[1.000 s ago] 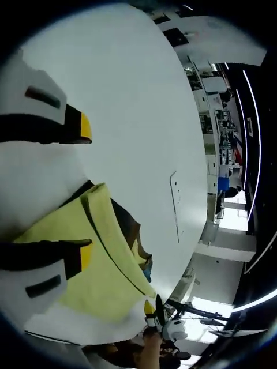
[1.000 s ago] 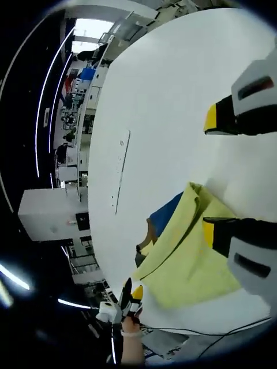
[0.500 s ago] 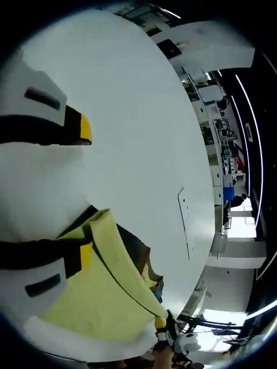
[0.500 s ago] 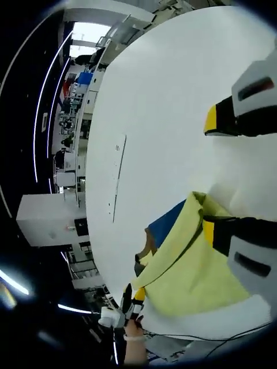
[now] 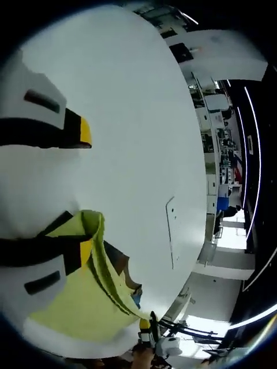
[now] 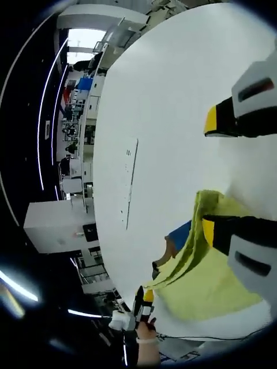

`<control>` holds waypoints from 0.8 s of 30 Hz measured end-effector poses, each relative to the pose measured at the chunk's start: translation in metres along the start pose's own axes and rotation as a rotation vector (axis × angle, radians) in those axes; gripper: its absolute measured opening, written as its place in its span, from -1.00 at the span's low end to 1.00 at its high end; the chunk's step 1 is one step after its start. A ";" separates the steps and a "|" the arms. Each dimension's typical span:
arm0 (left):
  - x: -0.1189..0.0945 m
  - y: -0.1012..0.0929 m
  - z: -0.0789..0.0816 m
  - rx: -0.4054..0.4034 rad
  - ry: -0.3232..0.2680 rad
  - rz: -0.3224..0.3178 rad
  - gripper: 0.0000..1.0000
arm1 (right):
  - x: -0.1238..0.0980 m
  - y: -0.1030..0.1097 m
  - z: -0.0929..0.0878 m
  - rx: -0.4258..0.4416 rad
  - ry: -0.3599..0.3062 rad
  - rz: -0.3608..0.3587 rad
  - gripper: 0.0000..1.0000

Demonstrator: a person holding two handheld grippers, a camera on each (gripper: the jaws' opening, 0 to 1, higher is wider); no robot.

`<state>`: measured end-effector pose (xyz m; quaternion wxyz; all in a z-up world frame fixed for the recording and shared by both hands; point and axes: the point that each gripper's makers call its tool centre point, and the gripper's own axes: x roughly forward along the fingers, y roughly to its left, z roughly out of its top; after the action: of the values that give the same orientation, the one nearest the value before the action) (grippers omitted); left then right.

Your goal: Fold the garment on the visible template until the final outline fits inside the template.

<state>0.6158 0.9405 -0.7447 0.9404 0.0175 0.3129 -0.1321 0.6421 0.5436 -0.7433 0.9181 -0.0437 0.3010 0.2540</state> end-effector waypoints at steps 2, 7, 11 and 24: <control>0.000 0.001 0.003 -0.005 -0.009 0.003 0.14 | 0.000 -0.002 0.004 0.007 -0.011 -0.005 0.06; -0.002 0.001 0.003 -0.013 -0.011 -0.005 0.15 | -0.001 0.000 0.008 0.019 -0.020 0.006 0.06; -0.007 -0.003 0.001 -0.024 -0.013 -0.025 0.15 | -0.004 0.003 0.004 0.020 -0.008 0.018 0.06; -0.037 -0.041 0.001 0.003 0.003 -0.228 0.33 | -0.025 0.018 0.002 0.033 -0.015 0.107 0.26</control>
<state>0.5769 0.9098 -0.7202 0.9188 -0.0167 0.3141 -0.2386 0.6172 0.5486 -0.7256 0.9061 -0.0106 0.3003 0.2979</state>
